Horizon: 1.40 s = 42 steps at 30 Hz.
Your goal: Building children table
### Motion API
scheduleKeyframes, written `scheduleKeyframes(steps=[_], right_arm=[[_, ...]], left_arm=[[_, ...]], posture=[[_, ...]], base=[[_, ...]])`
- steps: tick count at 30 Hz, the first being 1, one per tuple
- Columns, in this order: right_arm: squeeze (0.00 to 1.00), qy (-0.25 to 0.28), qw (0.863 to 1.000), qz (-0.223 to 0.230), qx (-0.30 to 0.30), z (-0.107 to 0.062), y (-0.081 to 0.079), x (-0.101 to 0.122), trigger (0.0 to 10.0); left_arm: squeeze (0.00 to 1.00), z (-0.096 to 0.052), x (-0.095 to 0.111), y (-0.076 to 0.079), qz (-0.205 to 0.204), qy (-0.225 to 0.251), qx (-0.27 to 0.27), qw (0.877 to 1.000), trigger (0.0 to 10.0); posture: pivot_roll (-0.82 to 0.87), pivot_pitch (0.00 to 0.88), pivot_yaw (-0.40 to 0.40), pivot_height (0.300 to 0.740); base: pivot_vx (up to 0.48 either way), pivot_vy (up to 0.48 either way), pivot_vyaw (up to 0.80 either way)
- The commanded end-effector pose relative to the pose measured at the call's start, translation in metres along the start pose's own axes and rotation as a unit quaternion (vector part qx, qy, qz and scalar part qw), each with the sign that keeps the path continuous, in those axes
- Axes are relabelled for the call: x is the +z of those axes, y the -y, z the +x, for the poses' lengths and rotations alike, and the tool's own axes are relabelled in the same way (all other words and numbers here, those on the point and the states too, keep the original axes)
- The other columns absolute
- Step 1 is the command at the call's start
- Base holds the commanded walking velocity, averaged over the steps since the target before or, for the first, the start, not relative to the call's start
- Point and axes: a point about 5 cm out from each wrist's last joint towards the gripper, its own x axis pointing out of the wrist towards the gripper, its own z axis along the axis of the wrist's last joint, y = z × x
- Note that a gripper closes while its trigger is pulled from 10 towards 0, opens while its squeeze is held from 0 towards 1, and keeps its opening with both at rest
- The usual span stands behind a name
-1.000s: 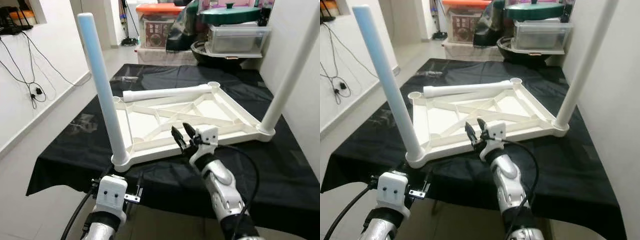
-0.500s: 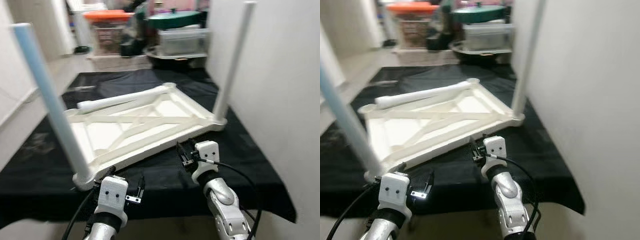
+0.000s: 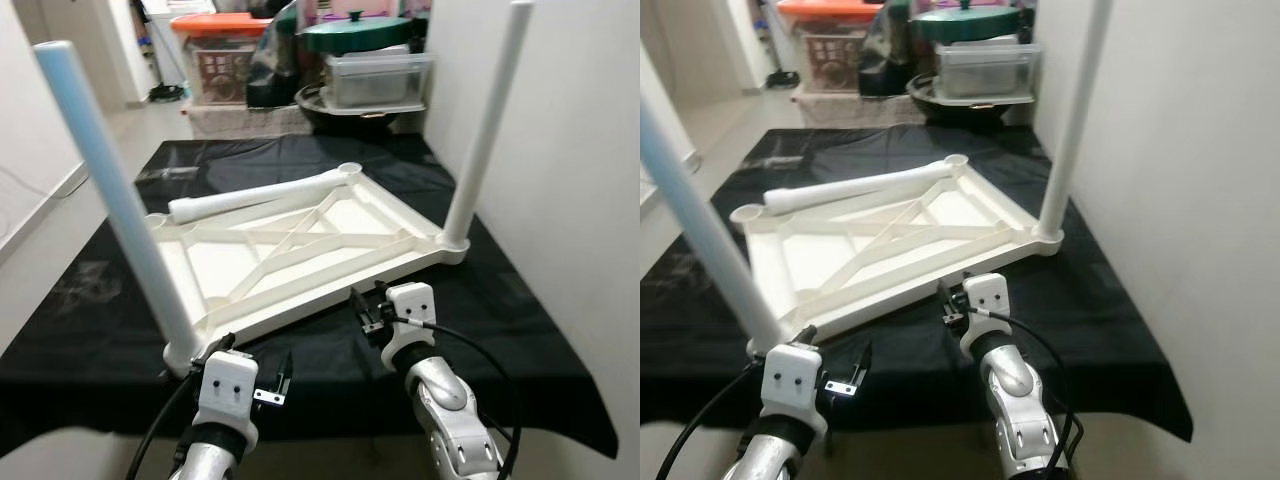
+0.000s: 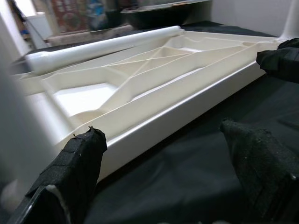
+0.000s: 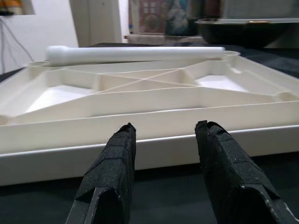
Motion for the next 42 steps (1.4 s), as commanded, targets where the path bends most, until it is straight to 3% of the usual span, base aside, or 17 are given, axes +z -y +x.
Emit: scheduleKeyframes(steps=[1,13,19,33,42], right_arm=[[0.00,-0.001,1.000,0.003,0.003,-0.001,-0.004,0.001,10.0],[0.00,-0.008,1.000,0.011,0.001,-0.001,-0.002,0.003,10.0],[0.00,0.001,0.998,0.015,0.066,-0.002,-0.018,0.007,10.0],[0.00,-0.009,0.994,0.021,0.103,-0.002,-0.025,0.007,10.0],[0.00,-0.012,0.992,0.017,0.125,-0.002,-0.031,0.007,10.0]], left_arm=[[0.00,-0.002,-0.005,-0.003,0.008,-0.014,0.004,1.000,10.0],[0.00,-0.001,-0.005,-0.004,0.001,-0.015,0.008,1.000,10.0],[0.00,-0.001,-0.001,-0.004,0.004,-0.010,0.016,1.000,10.0],[0.00,0.003,0.001,0.000,-0.003,-0.008,0.022,1.000,10.0],[0.00,0.003,0.000,-0.002,-0.003,-0.015,0.028,0.999,10.0]], posture=[[0.00,0.002,0.011,0.740],[0.00,0.002,0.011,0.740],[0.00,0.004,0.012,0.740],[-0.04,0.005,0.016,0.740],[-0.04,0.004,0.022,0.740]], base=[[-0.398,0.274,0.00],[-0.231,0.139,0.00],[0.000,0.000,0.00],[0.000,0.000,0.00],[0.000,0.000,0.77]])
